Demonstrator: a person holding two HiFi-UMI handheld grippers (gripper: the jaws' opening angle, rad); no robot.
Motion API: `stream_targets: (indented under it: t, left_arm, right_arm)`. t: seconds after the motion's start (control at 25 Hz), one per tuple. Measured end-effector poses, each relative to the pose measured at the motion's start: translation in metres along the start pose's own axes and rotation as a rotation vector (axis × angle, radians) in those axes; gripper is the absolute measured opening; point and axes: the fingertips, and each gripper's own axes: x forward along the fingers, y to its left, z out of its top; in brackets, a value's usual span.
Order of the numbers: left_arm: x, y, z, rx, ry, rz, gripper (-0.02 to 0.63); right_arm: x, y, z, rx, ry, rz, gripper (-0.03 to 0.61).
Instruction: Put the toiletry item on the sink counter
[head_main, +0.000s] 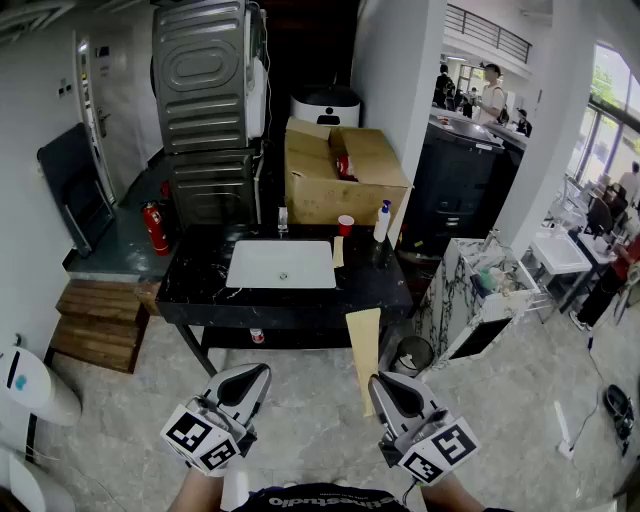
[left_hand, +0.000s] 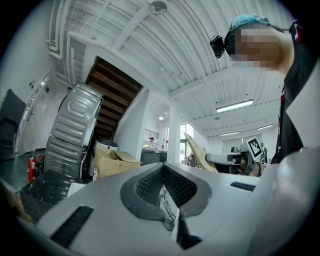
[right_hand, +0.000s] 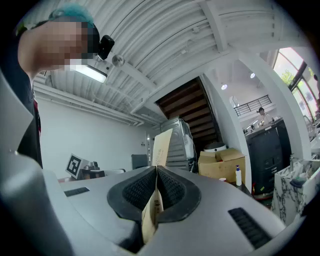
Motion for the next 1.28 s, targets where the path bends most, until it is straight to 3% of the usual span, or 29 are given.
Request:
stream_targets:
  t: [1.28]
  left_arm:
    - [0.018, -0.002, -0.007, -0.026, 0.002, 0.023, 0.014]
  right_arm:
    - [-0.003, -0.033, -0.011, 0.059, 0.021, -0.036, 0.041]
